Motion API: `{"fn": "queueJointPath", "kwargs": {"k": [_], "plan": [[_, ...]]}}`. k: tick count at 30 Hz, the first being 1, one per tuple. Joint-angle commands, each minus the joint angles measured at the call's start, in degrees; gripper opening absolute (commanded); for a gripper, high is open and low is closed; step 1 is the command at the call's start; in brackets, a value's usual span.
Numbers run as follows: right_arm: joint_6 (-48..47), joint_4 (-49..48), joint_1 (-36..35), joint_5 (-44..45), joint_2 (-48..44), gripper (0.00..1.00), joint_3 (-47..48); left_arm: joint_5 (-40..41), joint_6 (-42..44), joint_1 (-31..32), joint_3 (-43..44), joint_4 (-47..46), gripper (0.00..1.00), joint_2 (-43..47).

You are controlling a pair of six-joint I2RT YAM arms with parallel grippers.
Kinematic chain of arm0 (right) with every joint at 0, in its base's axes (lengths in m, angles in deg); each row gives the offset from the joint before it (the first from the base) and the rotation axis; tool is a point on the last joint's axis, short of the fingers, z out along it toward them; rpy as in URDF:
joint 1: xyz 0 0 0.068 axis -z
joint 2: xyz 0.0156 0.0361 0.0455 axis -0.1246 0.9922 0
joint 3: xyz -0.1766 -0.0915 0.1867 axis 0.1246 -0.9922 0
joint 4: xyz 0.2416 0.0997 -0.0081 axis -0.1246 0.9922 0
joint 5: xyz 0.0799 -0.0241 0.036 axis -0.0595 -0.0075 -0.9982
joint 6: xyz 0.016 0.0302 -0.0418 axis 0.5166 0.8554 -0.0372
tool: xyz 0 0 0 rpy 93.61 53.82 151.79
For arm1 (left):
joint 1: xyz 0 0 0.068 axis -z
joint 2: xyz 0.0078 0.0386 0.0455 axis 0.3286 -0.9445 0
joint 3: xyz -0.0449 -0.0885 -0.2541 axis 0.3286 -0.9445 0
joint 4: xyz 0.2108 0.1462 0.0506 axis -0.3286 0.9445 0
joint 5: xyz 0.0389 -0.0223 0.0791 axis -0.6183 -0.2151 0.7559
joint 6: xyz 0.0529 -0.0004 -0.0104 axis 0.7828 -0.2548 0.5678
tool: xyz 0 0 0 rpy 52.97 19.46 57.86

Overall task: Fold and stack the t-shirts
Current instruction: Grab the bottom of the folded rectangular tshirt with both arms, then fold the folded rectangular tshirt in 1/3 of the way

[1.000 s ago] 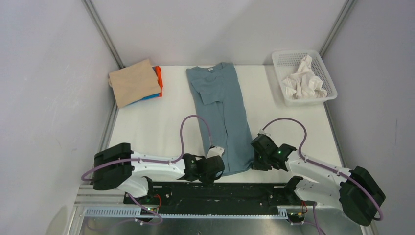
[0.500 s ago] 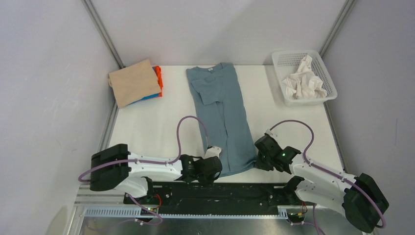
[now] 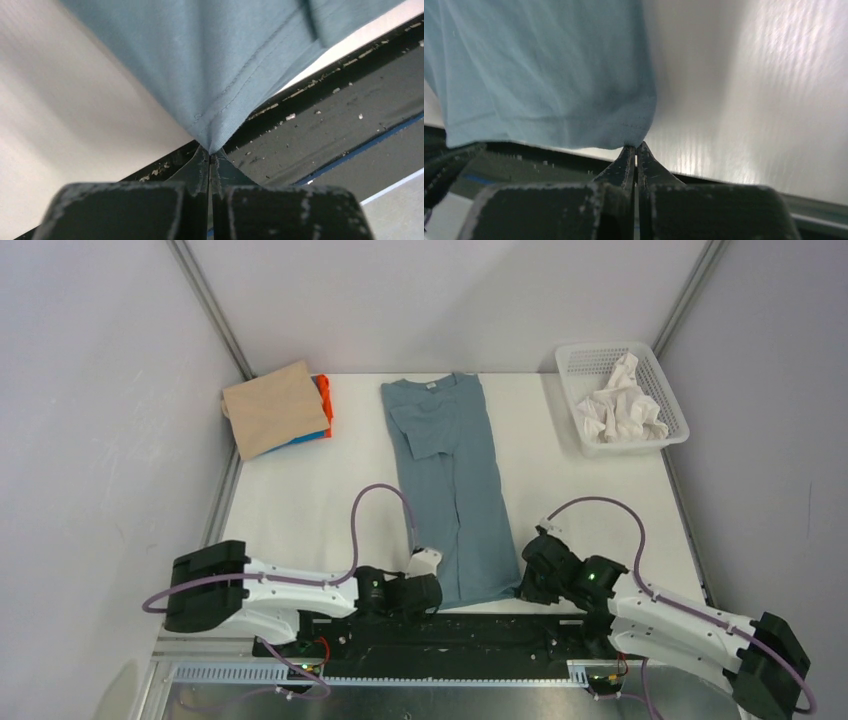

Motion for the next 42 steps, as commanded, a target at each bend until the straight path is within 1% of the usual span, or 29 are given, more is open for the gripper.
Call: {"fn": "queueJointPath", "kwargs": {"k": [1, 2, 3, 4, 6, 8, 12, 14, 15, 16, 17, 19, 24, 26, 27, 28, 30, 32, 37, 42], "plan": [[7.5, 7.1, -7.2, -0.3, -2.3, 0.0, -0.1, -2.9, -2.8, 6.4, -0.6, 5.6, 0.0, 2.8], [9.6, 6.9, -10.2, -0.2, -2.4, 0.0, -0.1, -3.0, -3.3, 8.1, -0.3, 5.7, 0.0, 2.7], [10.5, 6.7, -11.6, 0.6, -2.4, 0.0, 0.1, -3.1, -4.3, 8.7, -0.3, 5.7, 0.0, 2.7], [12.3, 6.3, -14.5, 1.2, -2.4, 0.0, 0.4, -3.3, -4.9, 9.4, -0.3, 5.7, 0.0, 2.9], [13.9, 6.0, -17.5, 3.2, -2.2, 0.0, 1.5, -2.7, -5.9, 9.6, -0.1, 5.7, 0.0, 3.6], [14.0, 6.2, -18.6, 5.6, -1.8, 0.0, 2.9, -1.3, -5.8, 9.2, 0.7, 5.8, 0.0, 5.0], [11.2, 7.8, -17.5, 10.7, -1.4, 0.0, 6.1, -1.0, -3.9, 3.8, 0.9, 5.9, 0.0, 8.7], [8.1, 6.0, -15.1, 11.3, -1.3, 0.0, 6.9, 0.1, -2.0, -0.2, 1.1, 5.9, 0.0, 10.2], [5.6, 4.8, -12.7, 10.3, -1.0, 0.0, 7.0, 0.3, 0.1, -2.9, 1.6, 5.9, 0.0, 10.8], [4.2, 2.0, -11.4, 8.4, -0.7, 0.0, 7.3, 0.9, 1.2, -4.0, 2.8, 5.8, 0.0, 11.0], [1.4, -0.9, -8.5, 7.3, -0.2, 0.0, 7.5, 1.5, 3.4, -6.0, 4.4, 5.8, 0.0, 11.3], [-2.4, -4.3, -4.7, 5.4, 1.0, 0.0, 8.9, 2.4, 6.4, -8.7, 7.0, 5.7, 0.0, 11.2], [-11.4, -9.7, 3.7, 3.2, 6.4, 0.0, 15.3, 5.3, 13.2, -16.3, 12.7, 5.5, 0.0, 9.3], [-13.8, -12.6, 8.6, 2.1, 8.5, 0.0, 17.3, 6.1, 15.6, -19.9, 15.4, 5.3, 0.0, 8.2], [-14.6, -15.0, 9.7, 1.3, 9.2, 0.0, 18.4, 6.5, 16.2, -22.4, 17.1, 5.1, 0.0, 7.3], [-15.6, -16.1, 12.1, -0.4, 11.0, 0.0, 19.0, 6.6, 17.7, -23.5, 17.9, 5.0, 0.0, 6.9], [-17.0, -18.9, 14.5, -2.3, 14.2, 0.0, 21.1, 6.5, 20.0, -28.1, 20.2, 4.7, 0.0, 4.6], [-18.3, -21.4, 16.0, -2.8, 17.7, 0.0, 23.4, 5.7, 22.7, -31.1, 22.5, 4.5, 0.0, 2.0], [-21.2, -26.3, 20.2, -5.0, 26.5, 0.0, 29.3, 4.4, 27.2, -37.2, 28.3, 4.2, 0.0, -4.5], [-24.3, -29.8, 23.5, -8.1, 33.5, 0.0, 35.1, 2.6, 29.1, -42.4, 33.3, 3.6, 0.0, -10.7]]}}
